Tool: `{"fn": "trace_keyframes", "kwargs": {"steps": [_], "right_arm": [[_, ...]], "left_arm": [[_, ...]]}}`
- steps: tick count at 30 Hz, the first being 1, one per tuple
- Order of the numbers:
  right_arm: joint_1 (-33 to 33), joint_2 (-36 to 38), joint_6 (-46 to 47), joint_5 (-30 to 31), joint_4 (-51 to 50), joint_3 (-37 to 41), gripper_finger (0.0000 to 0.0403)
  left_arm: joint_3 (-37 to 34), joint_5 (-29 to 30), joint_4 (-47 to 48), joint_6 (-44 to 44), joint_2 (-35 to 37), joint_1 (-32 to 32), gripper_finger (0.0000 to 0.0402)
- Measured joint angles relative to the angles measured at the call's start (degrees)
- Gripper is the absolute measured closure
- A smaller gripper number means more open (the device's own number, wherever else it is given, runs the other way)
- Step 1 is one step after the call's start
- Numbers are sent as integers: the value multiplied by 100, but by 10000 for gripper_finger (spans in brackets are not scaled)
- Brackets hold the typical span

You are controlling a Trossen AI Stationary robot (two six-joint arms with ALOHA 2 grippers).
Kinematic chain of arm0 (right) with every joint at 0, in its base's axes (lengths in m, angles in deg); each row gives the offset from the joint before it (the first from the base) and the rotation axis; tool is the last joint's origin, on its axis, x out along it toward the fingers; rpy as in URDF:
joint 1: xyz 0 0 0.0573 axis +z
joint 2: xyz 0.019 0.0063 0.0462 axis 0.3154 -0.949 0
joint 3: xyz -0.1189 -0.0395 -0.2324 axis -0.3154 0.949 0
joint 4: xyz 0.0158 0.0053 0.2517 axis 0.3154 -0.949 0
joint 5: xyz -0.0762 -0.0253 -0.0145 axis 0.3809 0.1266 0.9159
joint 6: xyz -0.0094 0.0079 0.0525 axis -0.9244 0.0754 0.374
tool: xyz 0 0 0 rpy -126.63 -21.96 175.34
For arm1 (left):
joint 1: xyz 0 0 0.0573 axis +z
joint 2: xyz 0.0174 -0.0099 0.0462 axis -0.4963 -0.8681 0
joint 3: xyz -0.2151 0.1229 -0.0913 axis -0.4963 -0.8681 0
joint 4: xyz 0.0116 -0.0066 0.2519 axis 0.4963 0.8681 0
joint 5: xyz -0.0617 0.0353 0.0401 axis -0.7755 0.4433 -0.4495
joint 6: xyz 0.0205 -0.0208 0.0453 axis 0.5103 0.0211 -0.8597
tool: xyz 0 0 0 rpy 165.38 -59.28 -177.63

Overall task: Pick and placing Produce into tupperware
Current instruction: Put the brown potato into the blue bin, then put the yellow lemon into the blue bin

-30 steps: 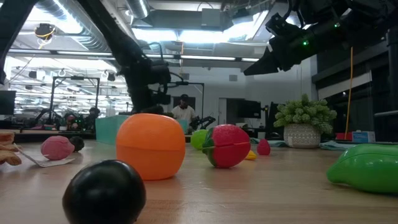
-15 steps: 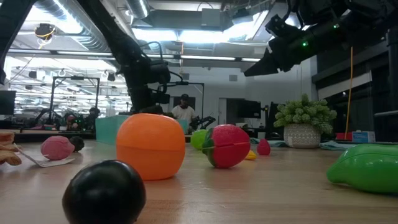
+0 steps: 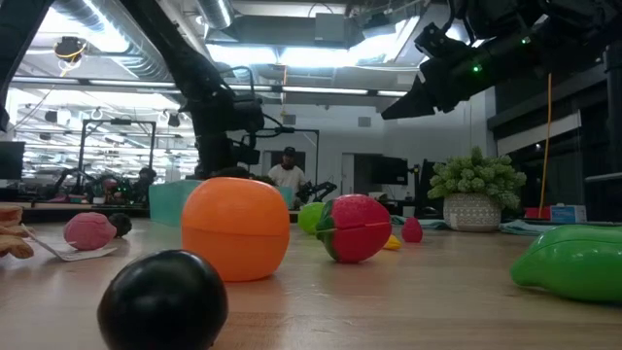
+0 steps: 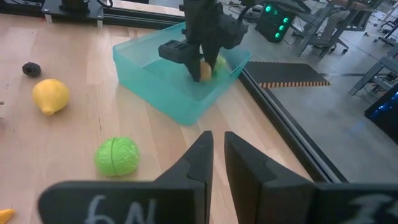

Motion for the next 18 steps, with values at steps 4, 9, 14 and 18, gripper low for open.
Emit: {"fn": "trace_keyframes", "kwargs": {"steps": [4, 9, 14, 18], "right_arm": [[0, 0, 7, 0, 0, 0, 360], [0, 0, 9, -1, 0, 0, 360], [0, 0, 9, 0, 0, 0, 360], [0, 0, 11, 0, 0, 0, 360]], "left_arm": [[0, 382, 61, -2, 3, -11, 188], [-2, -32, -42, -142, 210, -114, 195], [-2, -104, 2, -191, 584, -157, 196], [-4, -104, 16, -221, 992, -212, 193]]}}
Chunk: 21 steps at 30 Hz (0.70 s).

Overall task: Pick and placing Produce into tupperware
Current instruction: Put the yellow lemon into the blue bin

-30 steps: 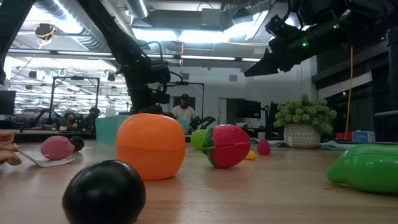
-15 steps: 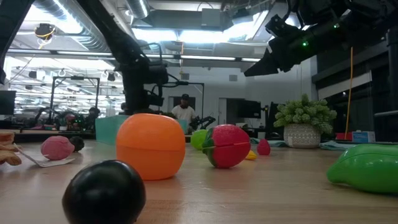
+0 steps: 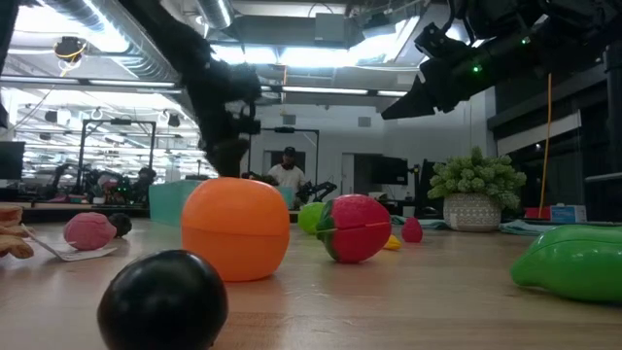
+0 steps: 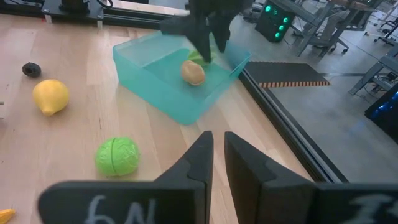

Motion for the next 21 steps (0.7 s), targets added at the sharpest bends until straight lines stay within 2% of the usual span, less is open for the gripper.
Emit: {"fn": "trace_keyframes", "kwargs": {"steps": [7, 13, 19, 21], "right_arm": [[0, 0, -52, -1, 5, 0, 360], [-2, 0, -42, -2, 7, 0, 360], [-2, 0, 10, -48, 55, 15, 360], [2, 2, 106, -277, 496, 196, 360]], "left_arm": [[-183, -328, -314, -16, 965, -198, 200], [-1300, -603, -1501, -11, 2172, -636, 208], [-2132, -582, -1802, 441, 3300, -1114, 216], [-2321, -590, -1819, 617, 3603, -1302, 219]]}}
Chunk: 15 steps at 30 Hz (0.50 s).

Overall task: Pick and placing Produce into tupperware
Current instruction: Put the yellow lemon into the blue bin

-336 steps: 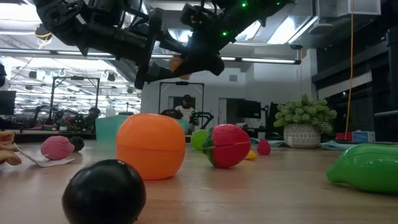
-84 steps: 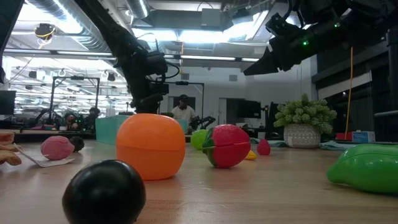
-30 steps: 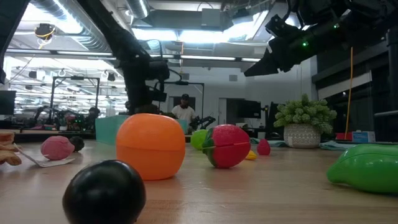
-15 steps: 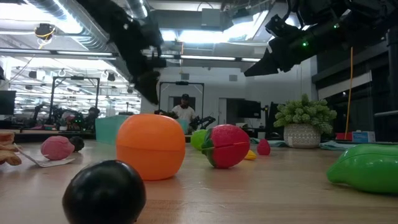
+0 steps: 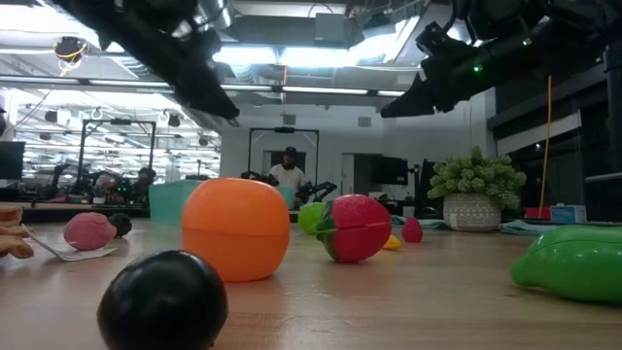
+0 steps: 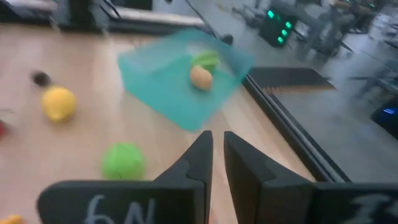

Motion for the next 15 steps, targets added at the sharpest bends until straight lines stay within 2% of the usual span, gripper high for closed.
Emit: {"fn": "trace_keyframes", "kwargs": {"steps": [2, 6, 10, 15], "right_arm": [[0, 2, 3, -229, 606, 317, 360], [-43, 269, -117, -225, 1281, 798, 360], [-57, 918, -150, -202, 1241, 978, 360], [-55, 1871, -180, -206, 604, 1130, 360]], "left_arm": [[-196, 13, -97, 109, 272, -222, 222], [-608, 4, -541, 186, 708, -641, 229], [-935, 11, -773, 267, 1095, -911, 234], [-1221, 10, -993, 278, 1417, -1210, 240]]}}
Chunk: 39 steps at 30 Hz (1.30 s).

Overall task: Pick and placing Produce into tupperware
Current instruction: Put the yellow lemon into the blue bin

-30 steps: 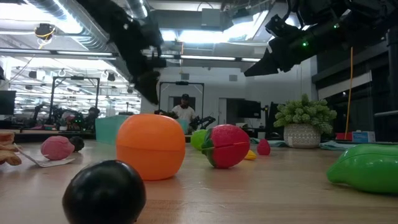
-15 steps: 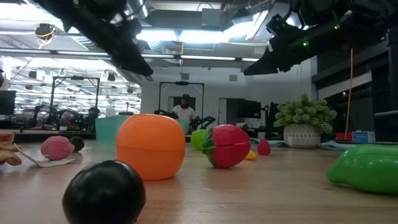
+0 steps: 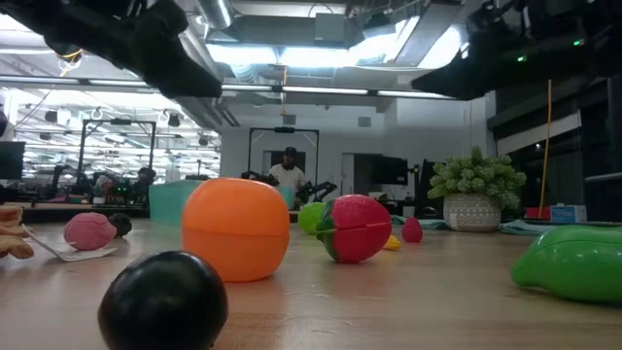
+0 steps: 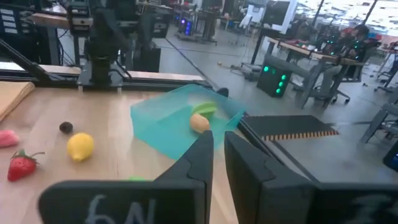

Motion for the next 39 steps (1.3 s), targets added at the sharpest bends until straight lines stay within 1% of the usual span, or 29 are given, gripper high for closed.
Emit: {"fn": "trace_keyframes", "kwargs": {"steps": [2, 9, 13, 15, 18, 20, 22, 25, 27, 30, 35, 39], "right_arm": [[0, 330, -36, -1, -346, 0, 360], [0, 1243, 5, -4, -1074, 0, 360], [2, 1571, -67, -4, -1582, 0, 360], [4, 1663, 55, -14, -1825, 0, 360], [4, 1698, 102, -253, -2048, 0, 360], [4, 1692, 88, -657, -2053, 0, 360], [4, 1692, 73, -1083, -1992, 0, 360], [4, 1692, 195, -1440, -1952, 0, 360], [4, 1686, 238, -1514, -1958, 0, 360], [4, 1684, 268, -1522, -1962, 0, 360], [101, 1550, 7, -1520, -1994, -2, 360], [220, 1366, -72, -1513, -1835, -2, 360]], "left_arm": [[-10, -1, -2, 13, 57, -89, 242], [-10, 1, -14, 121, 71, -316, 247], [-10, 3, -11, 124, 71, -336, 242], [-10, 3, -11, 221, 71, -338, 239], [-10, 3, -10, 355, 62, -361, 235], [-10, -66, -7, 314, 29, -389, 234], [-10, -347, 0, 176, 21, -416, 233], [-10, -889, -9, 116, 21, -472, 236], [-10, -1009, -11, 105, 21, -526, 239], [-10, -1011, -20, 103, 21, -630, 243], [-10, -1007, -30, 103, -88, -972, 247], [-10, -761, -28, 144, -270, -1293, 245]]}}
